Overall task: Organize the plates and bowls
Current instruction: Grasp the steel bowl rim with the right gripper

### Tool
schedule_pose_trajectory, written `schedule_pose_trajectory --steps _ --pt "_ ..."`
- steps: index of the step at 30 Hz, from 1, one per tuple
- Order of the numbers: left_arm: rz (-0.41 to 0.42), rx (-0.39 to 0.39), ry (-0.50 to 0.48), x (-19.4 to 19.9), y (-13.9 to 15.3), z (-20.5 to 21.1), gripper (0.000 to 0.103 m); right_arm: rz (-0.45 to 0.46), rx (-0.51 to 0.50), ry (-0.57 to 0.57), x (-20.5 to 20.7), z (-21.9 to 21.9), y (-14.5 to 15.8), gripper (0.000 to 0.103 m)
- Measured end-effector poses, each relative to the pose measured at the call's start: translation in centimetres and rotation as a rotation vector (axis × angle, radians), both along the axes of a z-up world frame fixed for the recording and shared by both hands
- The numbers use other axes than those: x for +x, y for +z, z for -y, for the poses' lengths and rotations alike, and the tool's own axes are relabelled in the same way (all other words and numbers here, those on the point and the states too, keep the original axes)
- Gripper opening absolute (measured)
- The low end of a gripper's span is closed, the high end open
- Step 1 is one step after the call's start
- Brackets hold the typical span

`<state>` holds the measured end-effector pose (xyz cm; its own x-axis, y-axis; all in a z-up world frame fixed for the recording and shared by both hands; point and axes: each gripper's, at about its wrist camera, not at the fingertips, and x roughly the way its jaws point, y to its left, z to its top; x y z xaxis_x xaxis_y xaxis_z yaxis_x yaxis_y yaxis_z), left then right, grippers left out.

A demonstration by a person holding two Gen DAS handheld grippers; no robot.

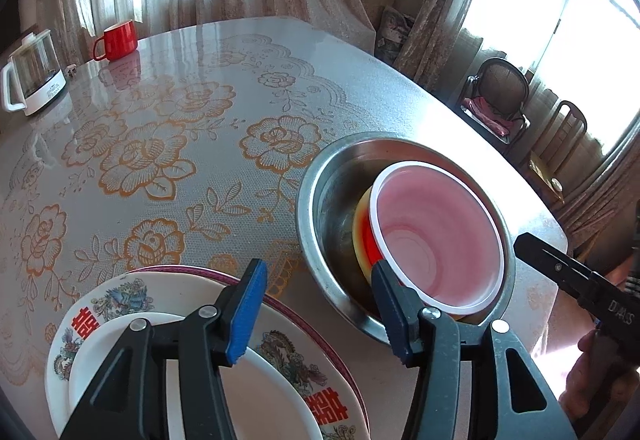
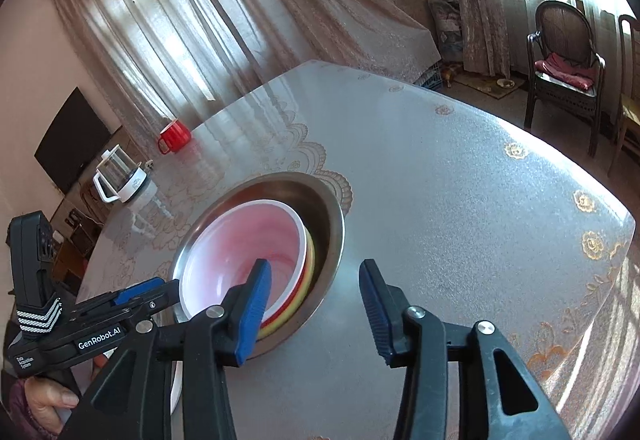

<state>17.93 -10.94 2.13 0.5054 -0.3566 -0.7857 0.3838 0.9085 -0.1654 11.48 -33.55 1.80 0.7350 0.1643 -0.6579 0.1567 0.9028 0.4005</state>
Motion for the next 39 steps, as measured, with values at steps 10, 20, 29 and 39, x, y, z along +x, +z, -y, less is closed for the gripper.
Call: schedule_pose_trajectory --steps 10,20,29,39 --pt "-0.004 -0.034 0.002 0.4 0.6 -0.7 0.071 -0.044 0.039 -0.046 -0.6 0.9 -0.8 0.02" --pt "-0.008 0.003 0.003 0.7 0.4 -0.7 0.06 -0.054 0.039 -0.039 -0.1 0.8 -0.7 0.011" --pt "-0.029 0.002 -0.009 1.7 -0.4 -0.6 0.042 -0.081 0.044 -0.041 1.0 0.6 -0.9 0.012" --pt "-0.02 0.036 -0.047 1.7 -0.6 0.6 0.027 -0.098 0.084 -0.042 1.8 0.5 -1.8 0.014"
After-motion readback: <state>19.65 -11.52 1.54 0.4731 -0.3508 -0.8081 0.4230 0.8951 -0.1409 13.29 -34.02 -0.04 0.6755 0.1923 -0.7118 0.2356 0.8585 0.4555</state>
